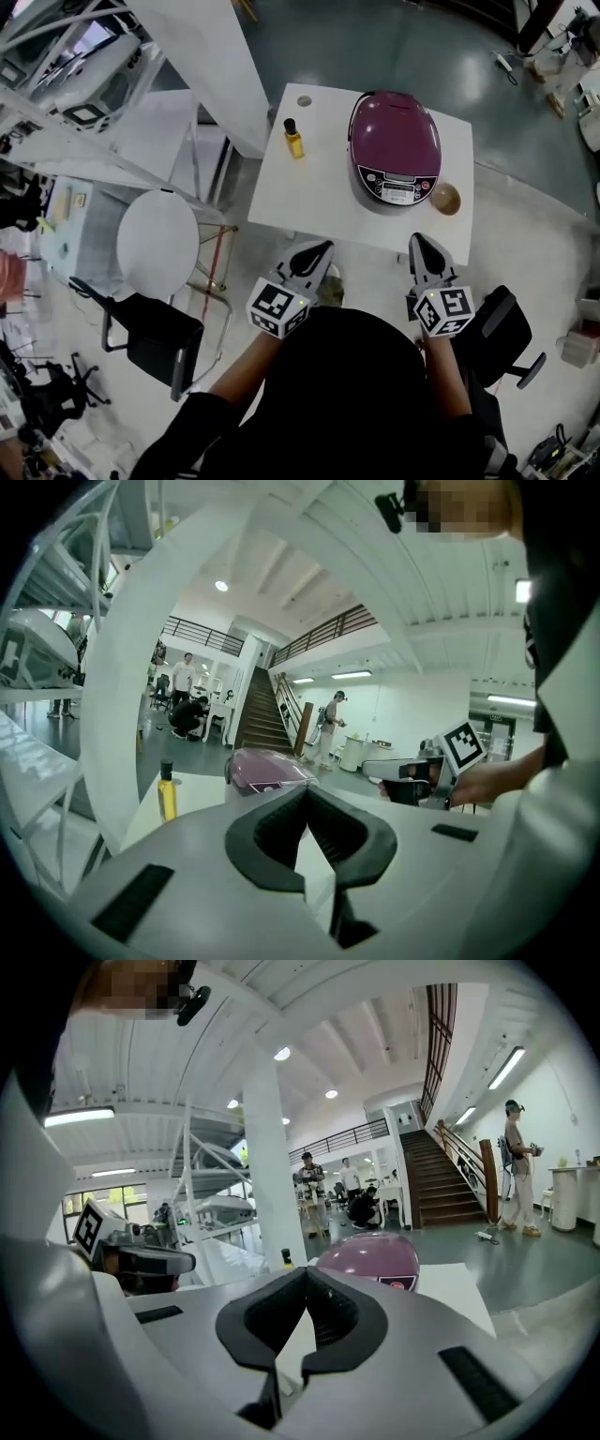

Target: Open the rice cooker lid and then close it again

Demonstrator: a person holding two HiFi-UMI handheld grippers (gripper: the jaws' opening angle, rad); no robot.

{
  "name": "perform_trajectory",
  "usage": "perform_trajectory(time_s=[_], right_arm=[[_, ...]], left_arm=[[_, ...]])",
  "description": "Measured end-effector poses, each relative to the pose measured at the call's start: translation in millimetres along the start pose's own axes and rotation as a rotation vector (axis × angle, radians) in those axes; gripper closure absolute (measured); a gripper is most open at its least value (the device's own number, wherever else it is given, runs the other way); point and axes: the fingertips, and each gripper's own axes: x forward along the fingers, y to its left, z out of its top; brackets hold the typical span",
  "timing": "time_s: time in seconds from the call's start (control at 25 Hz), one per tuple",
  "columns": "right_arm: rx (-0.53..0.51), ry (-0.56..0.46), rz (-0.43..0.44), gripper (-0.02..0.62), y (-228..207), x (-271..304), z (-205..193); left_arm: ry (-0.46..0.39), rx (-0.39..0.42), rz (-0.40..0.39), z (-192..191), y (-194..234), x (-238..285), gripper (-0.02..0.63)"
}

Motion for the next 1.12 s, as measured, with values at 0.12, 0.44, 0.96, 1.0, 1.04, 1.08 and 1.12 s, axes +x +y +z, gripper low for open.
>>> perform_trajectory(time_s=[0.12,0.44,0.96,1.0,1.04,1.08,1.12], right_arm=[[0.001,-0.007,-0.017,0.597,9.0,-43.1,-12.1],[0.018,0.002,-0.095,0.597,23.8,-172.5,-75.3],[0.022,-0.028,-0.181,0.597,33.4,-257.4,-81.4],[0.02,-0.036,-0.19,0.597,33.2,-258.9,-75.9],[0.015,-0.044,-0.197,0.597,33.5,-260.1,-70.4],[0.009,-0.051,-0.201,0.597,34.5,-261.2,-65.8],[0.001,-0.056,-0.203,0.597,35.8,-261.8,-62.8]], left_arm=[[-0.027,-0.007,-0.021,-12.3,-35.3,-24.0,0.603],[-0.045,0.033,-0.062,-59.7,-131.8,-84.0,0.603],[-0.048,0.075,0.067,-78.6,-137.9,-130.0,0.603],[-0.057,0.081,0.062,-73.7,-138.1,-130.5,0.603],[-0.069,0.093,0.058,-66.8,-138.6,-130.4,0.603],[-0.083,0.109,0.056,-59.4,-139.3,-130.1,0.603],[-0.097,0.123,0.056,-52.6,-140.0,-129.8,0.603]])
